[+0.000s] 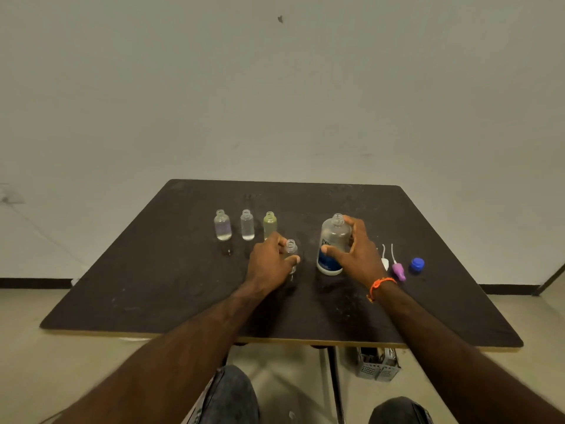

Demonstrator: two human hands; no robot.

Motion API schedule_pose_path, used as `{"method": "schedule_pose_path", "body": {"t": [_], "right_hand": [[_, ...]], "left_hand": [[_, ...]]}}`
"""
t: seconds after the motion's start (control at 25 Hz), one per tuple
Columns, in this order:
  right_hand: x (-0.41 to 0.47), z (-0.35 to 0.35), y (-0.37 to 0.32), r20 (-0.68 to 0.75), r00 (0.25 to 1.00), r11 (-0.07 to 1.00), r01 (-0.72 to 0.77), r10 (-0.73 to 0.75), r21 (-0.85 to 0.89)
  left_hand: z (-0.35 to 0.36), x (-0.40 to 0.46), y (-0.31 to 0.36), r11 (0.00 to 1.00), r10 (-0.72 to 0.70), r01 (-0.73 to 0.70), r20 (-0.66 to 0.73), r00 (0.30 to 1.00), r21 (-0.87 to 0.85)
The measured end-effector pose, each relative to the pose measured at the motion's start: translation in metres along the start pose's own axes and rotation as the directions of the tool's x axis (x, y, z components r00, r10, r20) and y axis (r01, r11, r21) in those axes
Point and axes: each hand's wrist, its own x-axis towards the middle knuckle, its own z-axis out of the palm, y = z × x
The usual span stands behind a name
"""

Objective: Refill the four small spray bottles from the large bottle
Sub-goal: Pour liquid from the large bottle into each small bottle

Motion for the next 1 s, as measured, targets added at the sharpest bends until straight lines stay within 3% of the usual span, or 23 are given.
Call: {"method": "schedule_pose_path", "body": {"t": [0.2,0.32,0.56,1.0], "right_hand": [[-0.008,0.010,-0.015,0.039,0.995,0.994,0.092,-0.090,-0.053],[-0.011,0.019,-0.031,0.079,0.985,0.956,0.169,-0.155,-0.239],[-0.011,0.030,-0.052,0.187,0.950,0.684,0.311,-0.251,-0.660],[-0.006,0.028,-0.053,0.212,0.938,0.561,0.336,-0.275,-0.757]], "left_hand": [[-0.035,-0.024,-0.021,0.997,0.072,-0.072,-0.043,0.997,0.000],[-0.043,-0.028,-0.027,0.996,0.087,-0.088,-0.058,0.994,-0.005],[-0.041,-0.025,-0.034,0.997,0.078,-0.081,-0.090,0.993,-0.022],[-0.039,-0.019,-0.032,0.980,0.176,-0.171,-0.038,0.984,0.106]]}}
